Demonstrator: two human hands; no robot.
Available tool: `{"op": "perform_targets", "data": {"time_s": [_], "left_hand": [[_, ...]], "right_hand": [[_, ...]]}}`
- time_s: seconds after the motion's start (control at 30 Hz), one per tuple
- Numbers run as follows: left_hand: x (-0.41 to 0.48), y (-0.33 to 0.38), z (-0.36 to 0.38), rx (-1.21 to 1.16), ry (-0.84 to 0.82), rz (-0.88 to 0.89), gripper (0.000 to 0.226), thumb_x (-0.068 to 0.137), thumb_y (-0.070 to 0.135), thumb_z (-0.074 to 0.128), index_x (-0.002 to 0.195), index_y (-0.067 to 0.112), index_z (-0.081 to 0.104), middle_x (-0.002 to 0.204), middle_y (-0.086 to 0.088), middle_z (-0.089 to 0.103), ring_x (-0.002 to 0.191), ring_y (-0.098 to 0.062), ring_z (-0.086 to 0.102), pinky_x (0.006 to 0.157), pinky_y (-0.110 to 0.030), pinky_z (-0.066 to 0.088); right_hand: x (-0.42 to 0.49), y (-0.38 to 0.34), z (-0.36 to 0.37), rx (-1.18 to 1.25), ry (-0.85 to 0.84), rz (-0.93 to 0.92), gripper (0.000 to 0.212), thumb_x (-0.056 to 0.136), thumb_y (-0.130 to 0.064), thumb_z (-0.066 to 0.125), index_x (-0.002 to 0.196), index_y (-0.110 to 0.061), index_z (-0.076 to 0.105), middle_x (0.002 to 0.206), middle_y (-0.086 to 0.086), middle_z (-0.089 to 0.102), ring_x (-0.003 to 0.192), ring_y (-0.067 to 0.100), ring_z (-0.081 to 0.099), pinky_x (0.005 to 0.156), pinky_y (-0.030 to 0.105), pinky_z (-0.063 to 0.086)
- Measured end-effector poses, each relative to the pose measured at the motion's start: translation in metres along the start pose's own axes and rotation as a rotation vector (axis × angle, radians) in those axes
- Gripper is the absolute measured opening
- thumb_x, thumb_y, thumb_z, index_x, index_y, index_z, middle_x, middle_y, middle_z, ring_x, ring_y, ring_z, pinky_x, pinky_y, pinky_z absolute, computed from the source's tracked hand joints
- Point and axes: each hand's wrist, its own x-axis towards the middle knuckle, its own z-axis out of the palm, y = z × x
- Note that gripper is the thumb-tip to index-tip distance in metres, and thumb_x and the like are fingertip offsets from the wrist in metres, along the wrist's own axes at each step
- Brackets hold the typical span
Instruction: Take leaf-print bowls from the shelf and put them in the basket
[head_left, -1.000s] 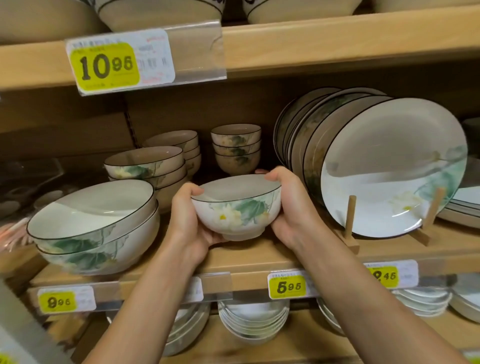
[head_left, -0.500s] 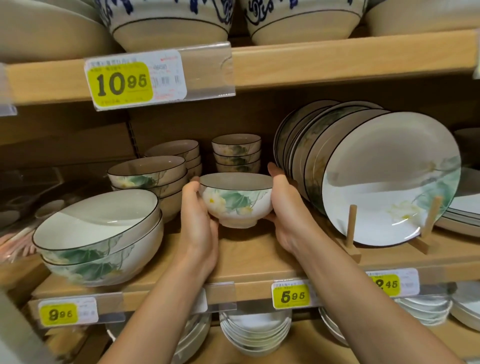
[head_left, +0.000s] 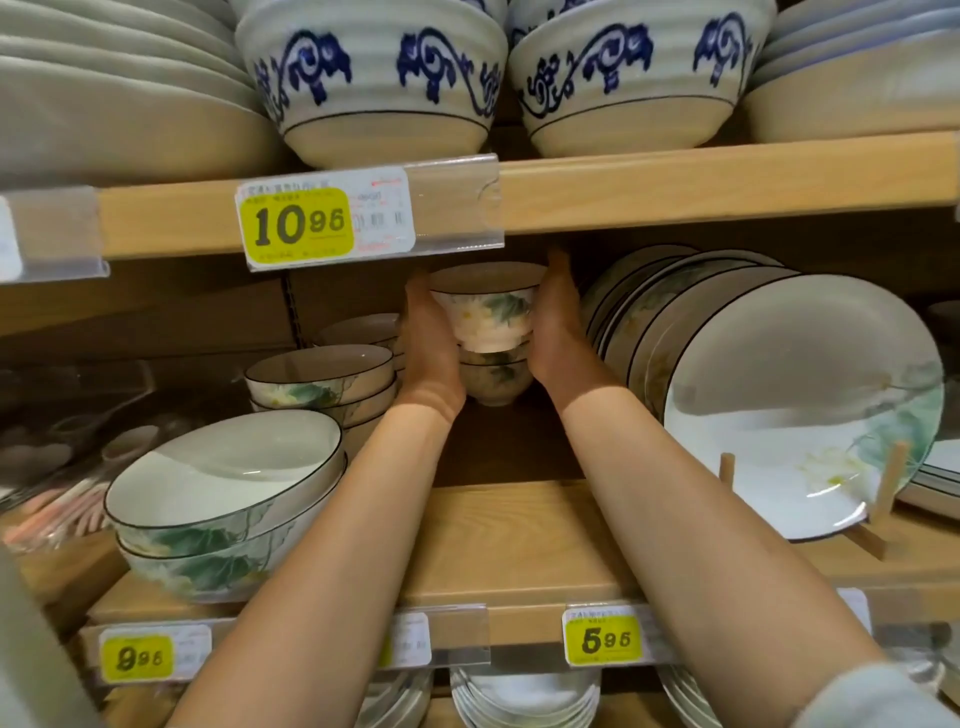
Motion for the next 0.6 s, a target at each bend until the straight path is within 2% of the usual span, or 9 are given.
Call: {"op": "perform_targets", "data": {"time_s": [0.07,0.13,0.17,0.23,0.33,0.43,0.47,0.5,0.6], "left_hand": [[0.010,0.000,0.009,0.014,-0.010,0.033,0.044,0.101,0.038,0.034,0.125,0.013,0.061,0.114,-0.007,0.070,0.098,-0.017,0.069,0.077,-0.024,0.056],[0.021,-0.001,0.017,-0.023,-0.029,0.022,0.050,0.101,0.043,0.035,0.138,0.012,0.050,0.131,-0.013,0.061,0.119,-0.027,0.060,0.101,-0.039,0.049],[0.026,-0.004,0.018,-0.038,-0.044,0.010,0.053,0.101,0.044,0.034,0.140,0.012,0.048,0.134,-0.014,0.059,0.123,-0.030,0.057,0.107,-0.044,0.045],[0.035,-0.009,0.019,-0.061,-0.087,0.006,0.054,0.102,0.043,0.030,0.139,0.010,0.051,0.133,-0.017,0.059,0.123,-0.032,0.057,0.109,-0.048,0.043],[0.046,-0.018,0.019,-0.105,-0.123,0.021,0.053,0.102,0.042,0.029,0.136,0.009,0.055,0.129,-0.017,0.063,0.119,-0.032,0.059,0.108,-0.048,0.044],[0.058,-0.023,0.022,-0.116,-0.154,0.042,0.054,0.102,0.044,0.027,0.133,0.011,0.057,0.117,-0.012,0.070,0.109,-0.026,0.065,0.093,-0.037,0.055],[0.062,-0.026,0.023,-0.115,-0.155,0.045,0.055,0.103,0.045,0.026,0.135,0.012,0.055,0.119,-0.012,0.068,0.110,-0.026,0.064,0.094,-0.036,0.054],[0.067,-0.028,0.023,-0.104,-0.141,0.048,0.057,0.103,0.046,0.023,0.138,0.012,0.052,0.126,-0.014,0.065,0.116,-0.027,0.061,0.100,-0.039,0.050],[0.082,-0.039,0.021,-0.064,-0.109,0.044,0.057,0.103,0.046,0.020,0.143,0.014,0.046,0.138,-0.015,0.055,0.127,-0.030,0.052,0.112,-0.049,0.037]], "right_hand": [[0.009,0.001,0.006,0.036,0.106,-0.071,0.053,0.096,-0.039,0.047,0.144,-0.017,0.038,0.138,0.014,0.051,0.122,0.030,0.052,0.107,0.045,0.041],[0.015,0.000,0.011,0.079,0.187,-0.136,0.061,0.095,-0.037,0.052,0.148,-0.016,0.029,0.145,0.013,0.043,0.129,0.029,0.045,0.109,0.042,0.037],[0.018,0.000,0.012,0.093,0.211,-0.166,0.062,0.095,-0.036,0.053,0.148,-0.015,0.028,0.147,0.012,0.042,0.131,0.029,0.044,0.108,0.039,0.037],[0.027,-0.001,0.014,0.121,0.219,-0.221,0.060,0.096,-0.034,0.054,0.147,-0.012,0.030,0.147,0.011,0.042,0.131,0.028,0.044,0.100,0.032,0.037],[0.043,0.003,0.014,0.145,0.168,-0.255,0.051,0.099,-0.031,0.051,0.144,-0.013,0.037,0.144,0.010,0.047,0.128,0.025,0.047,0.104,0.033,0.038],[0.055,0.009,0.014,0.103,0.175,-0.290,0.045,0.100,-0.031,0.047,0.141,-0.014,0.041,0.140,0.008,0.049,0.121,0.021,0.049,0.096,0.030,0.038],[0.058,0.011,0.016,0.107,0.182,-0.296,0.043,0.101,-0.031,0.047,0.140,-0.014,0.043,0.138,0.008,0.050,0.121,0.022,0.050,0.094,0.029,0.038],[0.061,0.012,0.018,0.106,0.188,-0.307,0.041,0.101,-0.030,0.046,0.139,-0.014,0.044,0.137,0.009,0.051,0.122,0.023,0.050,0.094,0.029,0.038],[0.071,0.016,0.021,0.039,0.180,-0.368,0.042,0.102,-0.028,0.044,0.141,-0.013,0.042,0.143,0.009,0.048,0.129,0.023,0.045,0.105,0.030,0.036]]}}
